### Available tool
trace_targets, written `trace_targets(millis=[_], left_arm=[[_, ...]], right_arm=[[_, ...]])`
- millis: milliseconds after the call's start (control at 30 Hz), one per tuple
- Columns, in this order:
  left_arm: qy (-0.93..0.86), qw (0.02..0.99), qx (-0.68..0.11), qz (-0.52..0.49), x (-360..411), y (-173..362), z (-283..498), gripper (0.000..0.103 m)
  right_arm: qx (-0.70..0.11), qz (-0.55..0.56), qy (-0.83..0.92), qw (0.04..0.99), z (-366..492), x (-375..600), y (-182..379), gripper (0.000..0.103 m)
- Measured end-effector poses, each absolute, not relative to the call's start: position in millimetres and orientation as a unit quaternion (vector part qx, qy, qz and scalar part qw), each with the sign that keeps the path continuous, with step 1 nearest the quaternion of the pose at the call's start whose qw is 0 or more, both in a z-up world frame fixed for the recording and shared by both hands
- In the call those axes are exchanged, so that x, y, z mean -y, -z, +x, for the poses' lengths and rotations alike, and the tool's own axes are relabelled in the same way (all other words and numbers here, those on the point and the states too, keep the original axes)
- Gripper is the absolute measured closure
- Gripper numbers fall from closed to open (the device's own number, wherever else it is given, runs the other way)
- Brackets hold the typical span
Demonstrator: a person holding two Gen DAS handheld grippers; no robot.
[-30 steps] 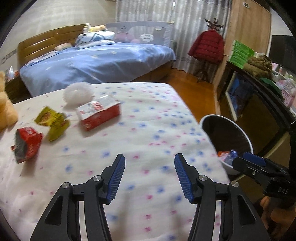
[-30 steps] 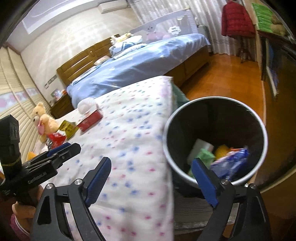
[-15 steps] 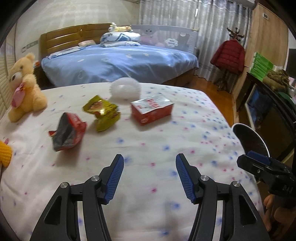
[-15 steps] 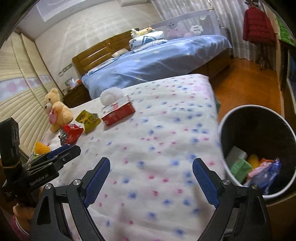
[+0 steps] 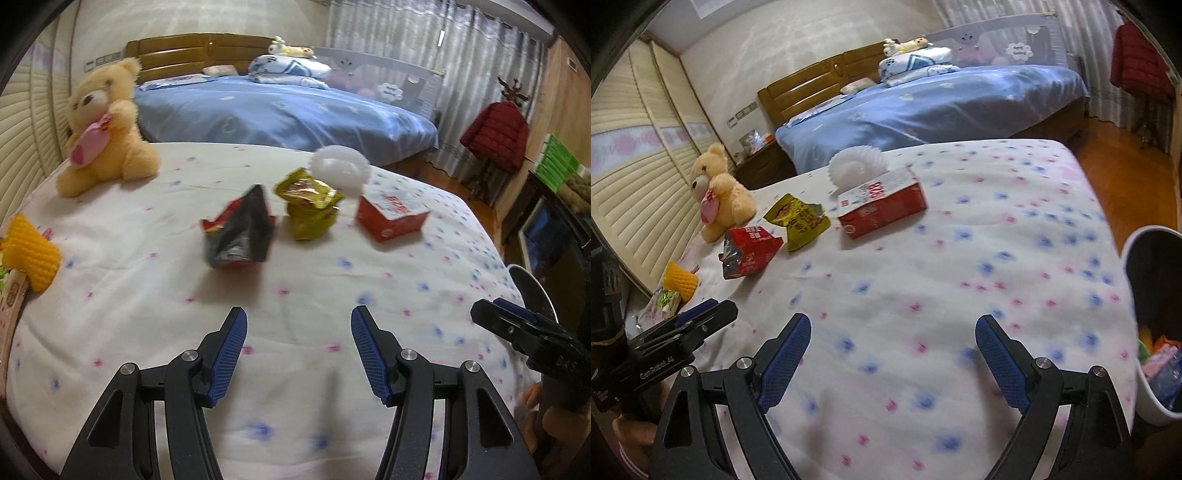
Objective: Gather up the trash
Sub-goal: 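Move both open tools back over the remaining trash on the bed, then grasp the red snack bag with the left tool while the right tool grasps the white-and-red carton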
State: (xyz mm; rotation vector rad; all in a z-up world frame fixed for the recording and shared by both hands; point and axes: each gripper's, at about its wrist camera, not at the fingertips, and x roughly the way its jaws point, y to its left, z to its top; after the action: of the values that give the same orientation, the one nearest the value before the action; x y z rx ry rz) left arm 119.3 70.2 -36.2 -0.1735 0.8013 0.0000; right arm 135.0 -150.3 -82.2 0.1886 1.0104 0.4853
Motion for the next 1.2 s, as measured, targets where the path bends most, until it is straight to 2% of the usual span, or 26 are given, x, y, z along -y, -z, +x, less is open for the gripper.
trace_targets(millis=[367, 600, 700, 1033, 1167, 1200], left_arm=[[-0.031, 0.913, -0.393, -0.103, -100.5, 42.2, 141.2, 0.044], [-0.032, 0.912, -0.397, -0.098, -103.0, 46.8, 170.6, 0.040], [-0.039, 0.913, -0.396, -0.089, -104.3, 49.4, 181.7, 0.031], [-0.046, 0.908, -0.406, -0.089, -106.5, 60.5, 209.1, 0.031], [-0.046, 0.910, -0.403, -0.082, -104.3, 63.2, 214.0, 0.035], [-0.042, 0.910, -0.404, -0.081, -103.4, 64.0, 215.0, 0.046]], right_arm=[[-0.470, 0.030, -0.269, 0.840, 163.6, 113.3, 84.0, 0.011], [-0.470, 0.002, -0.281, 0.837, 192.8, 100.3, 89.0, 0.011], [-0.469, -0.014, -0.284, 0.836, 205.0, 96.0, 91.1, 0.011], [-0.477, -0.043, -0.297, 0.826, 244.7, 79.6, 105.6, 0.011], [-0.484, -0.035, -0.296, 0.823, 251.5, 77.9, 111.7, 0.012], [-0.486, -0.034, -0.296, 0.822, 251.5, 78.3, 112.6, 0.012]])
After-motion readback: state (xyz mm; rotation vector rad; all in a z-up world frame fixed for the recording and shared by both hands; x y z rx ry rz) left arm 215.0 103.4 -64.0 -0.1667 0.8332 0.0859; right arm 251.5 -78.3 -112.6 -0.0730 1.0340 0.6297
